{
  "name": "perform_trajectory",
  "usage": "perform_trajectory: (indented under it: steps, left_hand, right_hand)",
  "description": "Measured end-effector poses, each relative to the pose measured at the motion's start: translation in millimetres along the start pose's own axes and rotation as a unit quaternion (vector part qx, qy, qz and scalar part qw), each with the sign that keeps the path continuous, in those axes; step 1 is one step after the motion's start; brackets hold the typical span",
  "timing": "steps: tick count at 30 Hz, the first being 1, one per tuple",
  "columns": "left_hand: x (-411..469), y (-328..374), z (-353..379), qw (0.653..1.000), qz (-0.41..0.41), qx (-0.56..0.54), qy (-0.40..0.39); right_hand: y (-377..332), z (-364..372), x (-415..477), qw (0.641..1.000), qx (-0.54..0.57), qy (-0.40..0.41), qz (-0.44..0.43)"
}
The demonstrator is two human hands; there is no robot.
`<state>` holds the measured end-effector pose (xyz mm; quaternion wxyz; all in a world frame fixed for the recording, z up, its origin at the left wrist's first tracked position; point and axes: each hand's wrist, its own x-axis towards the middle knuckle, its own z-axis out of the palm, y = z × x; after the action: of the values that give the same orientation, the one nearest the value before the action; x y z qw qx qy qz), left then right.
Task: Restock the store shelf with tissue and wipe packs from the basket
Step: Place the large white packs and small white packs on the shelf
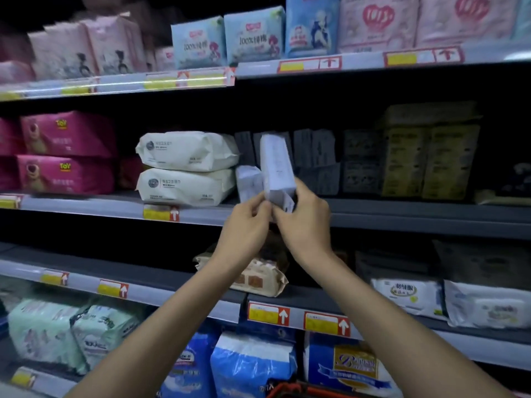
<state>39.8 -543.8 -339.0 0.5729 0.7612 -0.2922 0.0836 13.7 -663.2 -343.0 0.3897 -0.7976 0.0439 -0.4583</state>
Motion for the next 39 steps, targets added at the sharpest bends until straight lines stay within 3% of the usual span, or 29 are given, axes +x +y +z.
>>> perform_trajectory:
  steps: [4,6,17,24,32,39]
  left_hand:
    - [14,-19,-6,0.995,-0.059,0.075,-0.002]
    - [12,-19,-8,0.995,-0.073,0.063,-0.010]
    - [-13,-5,-12,0.992,-0.057,0.111,-0.008]
    - [-41,-3,0,0.964,-0.010,0.262,-0.040]
    - [-96,-28,50,0.912,0.076,0.384,-0.125]
    - [-154,-88,127,0.888,0.080,0.394,-0.222]
  right_hand:
    - [-2,32,35,0.991,-0.081,-0.047,0.091]
    - [-7,34,39,0.987,-0.116,-0.048,0.104]
    - [-18,-25,9,0.980,-0.133,-0.130,0.071]
    - [-7,-95,-28,0.964,-0.192,-0.182,0.036]
    - [54,-174,-96,0.891,-0.332,-0.299,0.080]
    - [139,-209,-179,0.818,-0.369,-0.406,0.173]
